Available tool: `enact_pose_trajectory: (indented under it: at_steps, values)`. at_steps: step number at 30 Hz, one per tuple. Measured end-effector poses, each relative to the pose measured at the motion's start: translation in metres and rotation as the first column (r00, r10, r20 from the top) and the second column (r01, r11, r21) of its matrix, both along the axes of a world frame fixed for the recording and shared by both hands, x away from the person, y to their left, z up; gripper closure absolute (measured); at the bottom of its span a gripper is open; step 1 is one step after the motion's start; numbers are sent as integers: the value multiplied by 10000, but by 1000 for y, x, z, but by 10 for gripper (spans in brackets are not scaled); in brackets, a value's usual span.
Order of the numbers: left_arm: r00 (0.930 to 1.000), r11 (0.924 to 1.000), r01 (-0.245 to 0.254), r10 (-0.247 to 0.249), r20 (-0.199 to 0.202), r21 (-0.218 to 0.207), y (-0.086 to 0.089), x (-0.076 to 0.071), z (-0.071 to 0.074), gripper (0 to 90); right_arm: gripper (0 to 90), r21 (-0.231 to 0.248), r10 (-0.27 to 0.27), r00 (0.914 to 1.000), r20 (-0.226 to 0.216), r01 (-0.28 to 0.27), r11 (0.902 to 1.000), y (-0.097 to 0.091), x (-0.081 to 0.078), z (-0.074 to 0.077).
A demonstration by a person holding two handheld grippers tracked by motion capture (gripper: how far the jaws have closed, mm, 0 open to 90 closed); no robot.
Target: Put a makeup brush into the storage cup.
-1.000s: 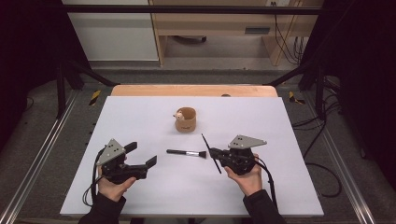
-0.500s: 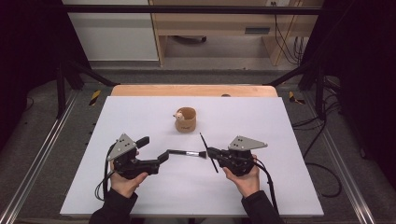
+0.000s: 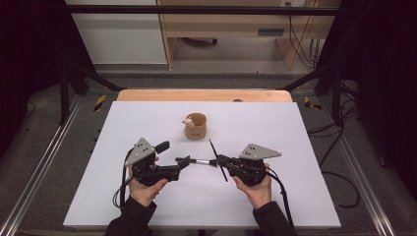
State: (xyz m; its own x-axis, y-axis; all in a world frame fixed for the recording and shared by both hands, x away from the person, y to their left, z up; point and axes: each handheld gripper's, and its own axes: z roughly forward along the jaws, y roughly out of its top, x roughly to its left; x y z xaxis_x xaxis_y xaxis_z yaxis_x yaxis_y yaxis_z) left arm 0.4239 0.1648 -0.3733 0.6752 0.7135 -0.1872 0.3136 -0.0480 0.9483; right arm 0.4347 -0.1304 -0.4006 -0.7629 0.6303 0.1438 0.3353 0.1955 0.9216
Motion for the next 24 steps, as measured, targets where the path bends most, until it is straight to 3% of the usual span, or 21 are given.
enact_pose_trajectory:
  at_steps: [24]
  values:
    - [9990, 9965, 421, -429, -97, -724, -28, 6, 1, 145, 859, 246, 168, 9997, 173, -172, 9995, 7, -3, 0]
